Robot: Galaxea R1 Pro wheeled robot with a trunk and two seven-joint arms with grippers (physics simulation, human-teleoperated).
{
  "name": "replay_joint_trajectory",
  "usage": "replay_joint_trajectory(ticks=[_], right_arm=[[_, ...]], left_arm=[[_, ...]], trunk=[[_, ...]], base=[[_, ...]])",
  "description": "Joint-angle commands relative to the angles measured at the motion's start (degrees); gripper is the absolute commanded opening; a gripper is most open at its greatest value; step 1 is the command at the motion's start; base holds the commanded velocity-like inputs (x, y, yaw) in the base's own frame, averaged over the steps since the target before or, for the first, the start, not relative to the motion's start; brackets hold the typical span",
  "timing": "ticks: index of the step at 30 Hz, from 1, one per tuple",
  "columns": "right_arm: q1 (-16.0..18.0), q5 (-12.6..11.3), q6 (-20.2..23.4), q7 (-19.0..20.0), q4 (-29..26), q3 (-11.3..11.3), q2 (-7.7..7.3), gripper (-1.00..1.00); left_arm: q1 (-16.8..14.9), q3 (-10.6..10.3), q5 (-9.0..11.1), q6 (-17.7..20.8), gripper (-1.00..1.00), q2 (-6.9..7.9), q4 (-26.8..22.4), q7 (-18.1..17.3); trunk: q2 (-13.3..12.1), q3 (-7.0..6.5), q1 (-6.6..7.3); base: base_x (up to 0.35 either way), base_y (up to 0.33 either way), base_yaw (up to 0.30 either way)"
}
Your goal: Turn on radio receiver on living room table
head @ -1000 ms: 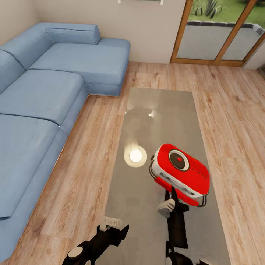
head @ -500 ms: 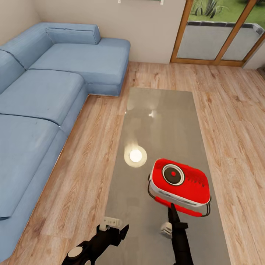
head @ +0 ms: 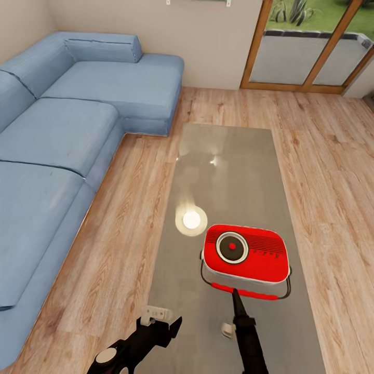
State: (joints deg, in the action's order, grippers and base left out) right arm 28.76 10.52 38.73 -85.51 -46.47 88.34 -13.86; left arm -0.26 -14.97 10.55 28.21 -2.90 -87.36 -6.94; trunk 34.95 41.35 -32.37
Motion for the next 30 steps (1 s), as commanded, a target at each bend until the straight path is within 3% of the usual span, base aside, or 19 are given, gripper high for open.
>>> replay_joint_trajectory(ticks=[1,3,6,16,23,30], right_arm=[[0.00,0.52,0.38,-0.03,0.06,0.00,-0.01,-1.00],[-0.01,2.75,2.24,-0.07,0.16,-0.01,-0.02,-1.00],[-0.02,3.86,3.96,-0.14,0.09,-0.01,-0.02,-1.00],[-0.13,3.95,9.35,-0.10,-0.02,0.04,0.19,-1.00],[-0.18,4.14,15.72,-0.04,-0.02,0.08,1.03,-1.00],[-0.64,4.12,16.24,-0.01,-0.02,0.07,1.00,-1.00]], left_arm=[[0.00,0.01,0.00,0.00,1.00,-0.02,0.00,0.00],[0.00,0.00,0.00,0.00,1.00,-0.03,0.00,0.00],[0.00,0.02,0.00,0.00,1.00,0.01,0.00,0.00],[0.00,0.03,0.00,0.00,1.00,0.15,0.00,0.00],[0.00,0.03,0.02,0.00,1.00,0.02,0.00,0.00],[0.00,0.03,0.03,0.00,1.00,-0.11,0.00,0.00]], trunk=[[0.00,0.00,0.00],[0.00,0.00,0.00],[0.00,0.00,0.00],[0.00,0.00,0.00],[0.00,0.00,0.00],[0.00,0.00,0.00]], base=[[0.000,0.000,0.000],[0.000,0.000,0.000],[0.000,0.000,0.000],[0.000,0.000,0.000],[0.000,0.000,0.000],[0.000,0.000,0.000]])
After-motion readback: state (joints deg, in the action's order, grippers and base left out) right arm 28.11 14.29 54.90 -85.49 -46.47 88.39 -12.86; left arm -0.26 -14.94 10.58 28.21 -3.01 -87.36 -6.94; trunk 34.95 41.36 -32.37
